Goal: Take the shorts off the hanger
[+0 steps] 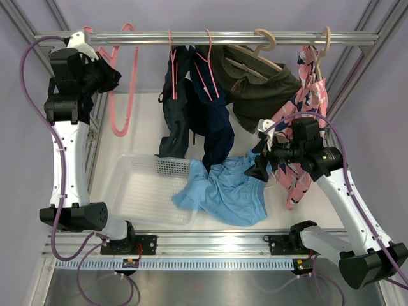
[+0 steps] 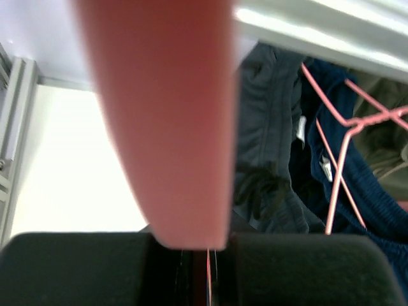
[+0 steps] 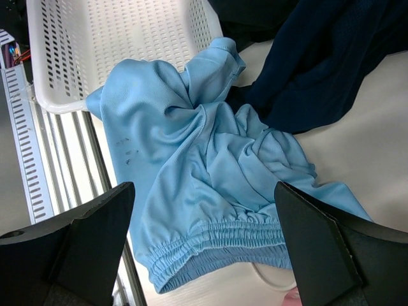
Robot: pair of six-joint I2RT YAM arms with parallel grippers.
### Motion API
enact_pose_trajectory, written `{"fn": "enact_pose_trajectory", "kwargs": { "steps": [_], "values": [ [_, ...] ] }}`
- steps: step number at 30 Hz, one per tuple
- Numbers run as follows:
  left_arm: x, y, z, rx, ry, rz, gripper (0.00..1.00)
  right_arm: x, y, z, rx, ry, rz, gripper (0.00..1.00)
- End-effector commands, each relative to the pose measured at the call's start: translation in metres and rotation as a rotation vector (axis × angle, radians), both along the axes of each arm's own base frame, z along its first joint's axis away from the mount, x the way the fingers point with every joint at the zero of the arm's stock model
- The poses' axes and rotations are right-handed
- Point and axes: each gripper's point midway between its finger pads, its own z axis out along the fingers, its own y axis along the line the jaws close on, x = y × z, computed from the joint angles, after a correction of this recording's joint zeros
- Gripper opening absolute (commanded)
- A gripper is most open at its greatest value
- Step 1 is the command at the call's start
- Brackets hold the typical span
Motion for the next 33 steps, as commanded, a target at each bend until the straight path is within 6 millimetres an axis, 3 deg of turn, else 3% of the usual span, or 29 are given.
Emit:
{"fn": "enact_pose_trajectory", "kwargs": {
  "steps": [1,10,21,25,26,33],
  "values": [
    [0.017,0.008,0.018,-0.006,-0.075,-0.037,0.00,0.000,0.002,0.009,0.036,-0.032,0.022,0.99],
    [0.055,0.031,0.013,-0.002,-0.066,-0.029,0.00,0.003,0.004,0.008,0.051,-0.015,0.013,1.00],
    [0.068,0.045,-0.006,0.004,-0.023,0.010,0.08,0.002,0.004,0.003,0.050,0.009,0.006,1.00],
    [0.065,0.059,-0.017,0.034,0.011,0.066,0.16,0.001,0.004,0.002,0.054,0.018,0.003,0.99],
    [0.065,0.060,-0.023,0.033,0.025,0.071,0.25,0.001,0.004,0.002,0.053,0.020,-0.001,0.99],
    [0.054,0.061,-0.028,0.037,0.017,0.078,0.53,-0.002,0.005,0.005,0.058,0.029,0.017,0.99]
  ]
}}
